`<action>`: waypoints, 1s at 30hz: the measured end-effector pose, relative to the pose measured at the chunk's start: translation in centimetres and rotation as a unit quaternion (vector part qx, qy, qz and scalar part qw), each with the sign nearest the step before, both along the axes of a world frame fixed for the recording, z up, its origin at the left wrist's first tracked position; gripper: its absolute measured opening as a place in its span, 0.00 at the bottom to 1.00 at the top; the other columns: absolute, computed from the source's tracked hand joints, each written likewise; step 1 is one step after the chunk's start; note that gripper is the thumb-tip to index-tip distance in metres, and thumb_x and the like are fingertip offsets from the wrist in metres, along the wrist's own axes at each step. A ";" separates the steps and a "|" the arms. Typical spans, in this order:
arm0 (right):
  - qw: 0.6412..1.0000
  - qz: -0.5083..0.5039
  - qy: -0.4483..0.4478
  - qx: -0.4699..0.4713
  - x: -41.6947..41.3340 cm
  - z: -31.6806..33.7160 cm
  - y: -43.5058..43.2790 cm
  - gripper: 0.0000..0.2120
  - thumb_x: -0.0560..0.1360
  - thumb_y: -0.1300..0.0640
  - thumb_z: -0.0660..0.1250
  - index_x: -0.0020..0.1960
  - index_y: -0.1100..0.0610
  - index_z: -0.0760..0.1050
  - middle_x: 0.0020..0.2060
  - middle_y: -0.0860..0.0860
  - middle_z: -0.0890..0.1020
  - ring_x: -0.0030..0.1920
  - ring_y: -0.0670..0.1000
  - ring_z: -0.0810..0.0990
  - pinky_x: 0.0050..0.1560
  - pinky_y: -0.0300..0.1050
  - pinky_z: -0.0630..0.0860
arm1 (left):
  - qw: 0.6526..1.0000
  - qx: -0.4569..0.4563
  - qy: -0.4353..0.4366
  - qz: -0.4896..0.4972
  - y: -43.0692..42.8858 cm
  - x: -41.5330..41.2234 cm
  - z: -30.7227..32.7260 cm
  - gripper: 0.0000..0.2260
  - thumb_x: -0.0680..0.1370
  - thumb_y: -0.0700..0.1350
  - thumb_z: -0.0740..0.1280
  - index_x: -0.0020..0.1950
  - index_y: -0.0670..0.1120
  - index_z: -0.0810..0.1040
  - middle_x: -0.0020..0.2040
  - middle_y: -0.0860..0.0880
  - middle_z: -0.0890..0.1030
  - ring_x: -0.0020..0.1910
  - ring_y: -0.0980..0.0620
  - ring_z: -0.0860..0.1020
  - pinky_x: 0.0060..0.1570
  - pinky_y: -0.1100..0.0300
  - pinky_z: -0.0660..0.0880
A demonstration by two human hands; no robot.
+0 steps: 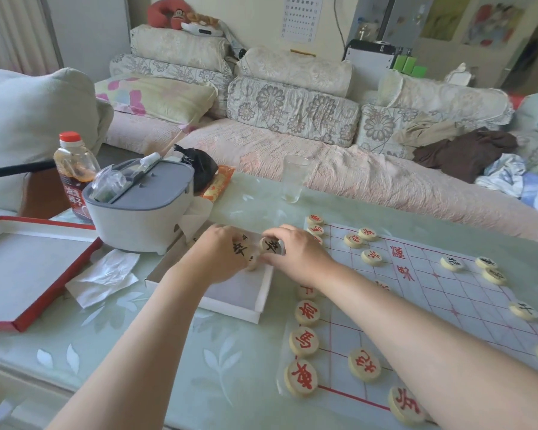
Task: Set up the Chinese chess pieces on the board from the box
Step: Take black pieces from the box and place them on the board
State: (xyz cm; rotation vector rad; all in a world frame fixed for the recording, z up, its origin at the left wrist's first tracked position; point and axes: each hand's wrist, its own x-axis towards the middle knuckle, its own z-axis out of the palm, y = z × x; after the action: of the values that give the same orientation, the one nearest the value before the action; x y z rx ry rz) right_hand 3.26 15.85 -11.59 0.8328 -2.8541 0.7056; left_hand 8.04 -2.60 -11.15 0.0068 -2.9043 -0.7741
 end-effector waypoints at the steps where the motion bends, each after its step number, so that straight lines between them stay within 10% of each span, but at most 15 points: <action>1: 1.000 -0.012 -0.003 -0.006 0.2 0.2 1.1 0.25 0.73 0.42 0.72 0.67 0.52 0.76 0.61 0.50 0.79 0.62 0.50 0.76 0.61 0.43 0.70 | 1.000 0.012 0.007 -0.004 1.0 0.0 0.5 0.18 0.72 0.49 0.71 0.60 0.45 0.76 0.56 0.46 0.74 0.54 0.49 0.72 0.49 0.63 0.64; 15: 0.967 -0.239 -0.071 0.048 1.7 1.0 25.3 0.24 0.74 0.51 0.73 0.68 0.51 0.73 0.64 0.51 0.72 0.66 0.52 0.73 0.65 0.44 0.68 | 0.979 0.151 -0.024 -0.138 21.1 -1.5 1.9 0.22 0.71 0.48 0.74 0.64 0.50 0.75 0.54 0.53 0.78 0.45 0.52 0.78 0.40 0.61 0.78; 23: 0.949 -0.299 -0.095 0.038 4.7 -0.2 33.8 0.13 0.69 0.44 0.77 0.46 0.46 0.74 0.46 0.43 0.78 0.41 0.41 0.74 0.36 0.38 0.65 | 0.966 0.176 -0.070 -0.179 27.7 -1.0 -0.4 0.22 0.70 0.47 0.74 0.62 0.53 0.74 0.55 0.52 0.78 0.40 0.53 0.78 0.30 0.61 0.77; 30: 0.953 -0.273 -0.120 0.059 4.9 -0.8 33.8 0.12 0.70 0.42 0.75 0.45 0.46 0.78 0.47 0.42 0.78 0.46 0.42 0.76 0.37 0.36 0.65 | 0.957 0.200 -0.113 -0.175 28.5 -0.1 -1.7 0.21 0.70 0.45 0.75 0.61 0.57 0.75 0.49 0.53 0.79 0.41 0.56 0.78 0.31 0.65 0.73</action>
State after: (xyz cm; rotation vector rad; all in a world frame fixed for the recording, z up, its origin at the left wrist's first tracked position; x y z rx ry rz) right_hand 8.20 49.69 -12.35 -0.0655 -3.1342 0.5919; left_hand 7.98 25.86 -12.81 -0.4133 -2.9318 -1.5019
